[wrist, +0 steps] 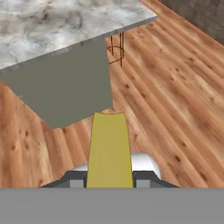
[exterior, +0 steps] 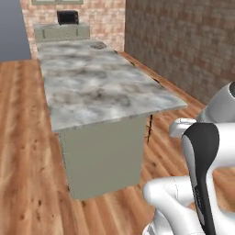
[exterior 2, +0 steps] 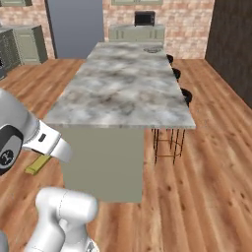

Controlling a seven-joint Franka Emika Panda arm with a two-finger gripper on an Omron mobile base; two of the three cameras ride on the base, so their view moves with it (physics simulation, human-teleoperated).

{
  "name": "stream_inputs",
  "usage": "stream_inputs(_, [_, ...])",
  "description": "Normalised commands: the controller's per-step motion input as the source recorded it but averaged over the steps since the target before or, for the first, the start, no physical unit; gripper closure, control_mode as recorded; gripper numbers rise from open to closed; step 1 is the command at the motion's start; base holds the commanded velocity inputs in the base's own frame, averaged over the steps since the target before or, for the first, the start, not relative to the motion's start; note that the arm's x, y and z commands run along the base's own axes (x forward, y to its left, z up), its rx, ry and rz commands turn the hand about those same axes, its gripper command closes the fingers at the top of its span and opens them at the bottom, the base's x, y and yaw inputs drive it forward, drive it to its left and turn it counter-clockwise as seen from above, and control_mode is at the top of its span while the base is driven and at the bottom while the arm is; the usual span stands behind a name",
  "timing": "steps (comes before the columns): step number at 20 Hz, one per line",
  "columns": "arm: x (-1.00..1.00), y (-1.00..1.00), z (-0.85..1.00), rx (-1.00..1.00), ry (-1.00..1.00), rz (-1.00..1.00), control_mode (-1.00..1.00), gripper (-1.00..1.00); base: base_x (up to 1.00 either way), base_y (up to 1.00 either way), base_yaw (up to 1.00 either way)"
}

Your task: Retrieve the butter from the fridge and place it on a plate on the dining table. Then retrieve the butter knife by the fridge and place it near the plate.

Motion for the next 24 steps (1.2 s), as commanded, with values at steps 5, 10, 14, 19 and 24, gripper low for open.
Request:
stream_inputs(5, [0.00, 0.00, 0.00, 0.00, 0.00, 0.00, 1.00, 1.00, 0.61, -1.00, -0.02])
stream_inputs(10, [0.00, 0.00, 0.00, 0.00, 0.00, 0.00, 1.00, 1.00, 0.85, -1.00, -0.01])
stream_inputs(14, [0.00, 0.00, 0.00, 0.00, 0.00, 0.00, 1.00, 1.00, 0.90, -1.00, -0.01])
stream_inputs(19, [0.00, 0.00, 0.00, 0.00, 0.00, 0.00, 1.00, 1.00, 0.84, -1.00, 0.00])
stream_inputs(24, [0.00, 0.00, 0.00, 0.00, 0.00, 0.00, 1.00, 1.00, 0.73, -1.00, 0.00])
